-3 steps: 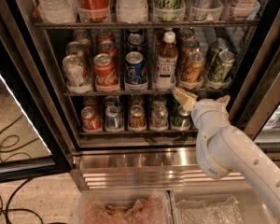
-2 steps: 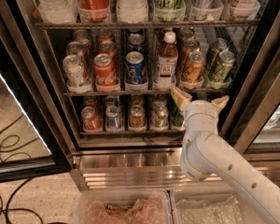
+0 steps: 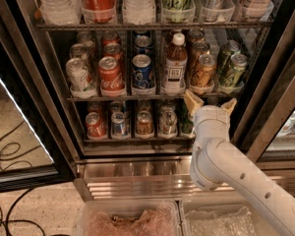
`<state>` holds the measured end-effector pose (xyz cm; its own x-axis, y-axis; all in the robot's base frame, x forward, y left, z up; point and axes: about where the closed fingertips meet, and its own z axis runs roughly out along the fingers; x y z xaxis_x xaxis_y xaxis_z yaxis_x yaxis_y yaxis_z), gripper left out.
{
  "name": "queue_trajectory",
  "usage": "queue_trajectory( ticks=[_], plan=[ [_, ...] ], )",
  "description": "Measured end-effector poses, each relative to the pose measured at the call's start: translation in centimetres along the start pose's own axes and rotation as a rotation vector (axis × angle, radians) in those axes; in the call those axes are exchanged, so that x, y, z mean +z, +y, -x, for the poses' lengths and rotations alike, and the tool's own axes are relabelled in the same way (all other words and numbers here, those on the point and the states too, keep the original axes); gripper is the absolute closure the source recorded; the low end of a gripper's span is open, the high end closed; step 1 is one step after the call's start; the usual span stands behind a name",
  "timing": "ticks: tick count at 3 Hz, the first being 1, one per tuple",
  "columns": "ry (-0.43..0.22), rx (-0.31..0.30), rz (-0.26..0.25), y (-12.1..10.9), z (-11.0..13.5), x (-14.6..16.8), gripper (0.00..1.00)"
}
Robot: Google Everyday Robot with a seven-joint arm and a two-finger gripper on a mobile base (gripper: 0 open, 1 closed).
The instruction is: Pick green can from middle shelf of fridge
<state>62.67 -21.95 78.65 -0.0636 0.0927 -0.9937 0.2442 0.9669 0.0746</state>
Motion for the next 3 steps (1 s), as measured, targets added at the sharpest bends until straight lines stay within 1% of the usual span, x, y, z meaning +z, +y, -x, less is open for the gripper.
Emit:
queue_trajectory(
  ticks=[1,2,3],
  plan=[
    [0.000,0.000,0.000,0.0,0.0,0.0,0.20],
    [-0.023,-0.005,-0.063,-2.0,0.7,1.4,0.25],
    [-0.023,-0.005,-0.065,-2.1,0.7,1.3,0.27]
  ],
)
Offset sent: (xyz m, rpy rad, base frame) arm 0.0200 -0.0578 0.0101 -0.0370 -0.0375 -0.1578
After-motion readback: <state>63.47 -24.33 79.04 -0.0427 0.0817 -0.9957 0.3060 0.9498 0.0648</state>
